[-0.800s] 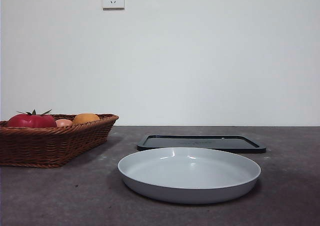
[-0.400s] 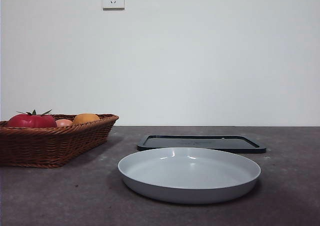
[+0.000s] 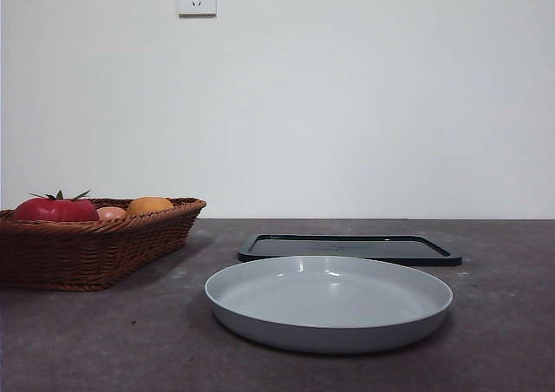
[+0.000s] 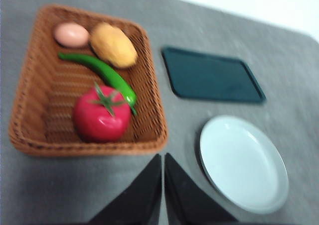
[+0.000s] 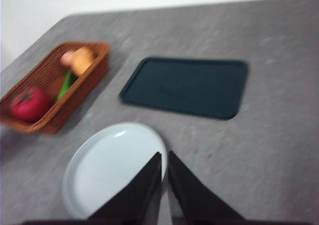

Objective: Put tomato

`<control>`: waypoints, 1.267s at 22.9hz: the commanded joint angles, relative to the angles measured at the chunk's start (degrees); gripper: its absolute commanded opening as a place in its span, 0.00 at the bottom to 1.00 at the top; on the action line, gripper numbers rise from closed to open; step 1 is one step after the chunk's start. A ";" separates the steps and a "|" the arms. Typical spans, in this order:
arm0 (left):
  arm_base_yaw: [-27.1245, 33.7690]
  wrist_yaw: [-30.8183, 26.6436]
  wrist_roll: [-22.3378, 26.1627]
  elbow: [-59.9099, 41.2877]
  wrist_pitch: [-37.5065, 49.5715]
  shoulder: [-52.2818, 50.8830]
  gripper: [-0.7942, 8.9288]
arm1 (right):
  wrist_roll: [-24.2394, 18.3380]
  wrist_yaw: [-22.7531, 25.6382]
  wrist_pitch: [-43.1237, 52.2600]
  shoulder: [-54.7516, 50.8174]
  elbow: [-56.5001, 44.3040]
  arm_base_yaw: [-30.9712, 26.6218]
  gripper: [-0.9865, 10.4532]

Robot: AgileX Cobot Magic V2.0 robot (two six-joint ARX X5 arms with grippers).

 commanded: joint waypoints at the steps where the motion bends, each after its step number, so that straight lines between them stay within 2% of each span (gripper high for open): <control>1: -0.48 2.27 5.20 3.45 -3.48 2.69 0.09 | -3.69 -1.81 -3.37 4.11 4.35 1.11 0.09; 6: -2.93 4.70 8.22 7.48 -9.42 6.25 0.09 | -5.62 -5.09 -8.52 9.86 9.75 4.87 0.09; 9: -5.33 4.87 10.51 9.73 -14.62 8.02 0.09 | -7.39 -5.35 -12.37 12.87 12.37 9.35 0.09; 14: -6.21 4.85 10.62 9.81 -14.91 8.00 0.09 | -8.81 -5.29 -14.34 14.93 12.61 15.98 0.09; 18: -6.21 4.85 10.58 9.81 -14.91 8.00 0.10 | -8.72 -5.31 -14.19 15.10 12.61 17.25 0.09; 21: -6.21 4.87 10.45 9.81 -14.86 8.02 0.17 | -8.68 -5.31 -14.19 15.08 12.61 17.25 0.10; 23: -6.21 4.85 10.38 9.81 -14.88 8.02 0.25 | -8.66 -5.29 -14.19 15.10 12.61 17.25 0.17; 27: -6.21 4.81 10.03 9.81 -14.84 8.02 0.46 | -8.39 -5.29 -14.16 15.10 12.61 17.25 0.43; 29: -6.21 4.81 10.03 9.81 -14.73 8.02 0.51 | -8.39 -5.27 -14.16 15.10 12.61 17.25 0.47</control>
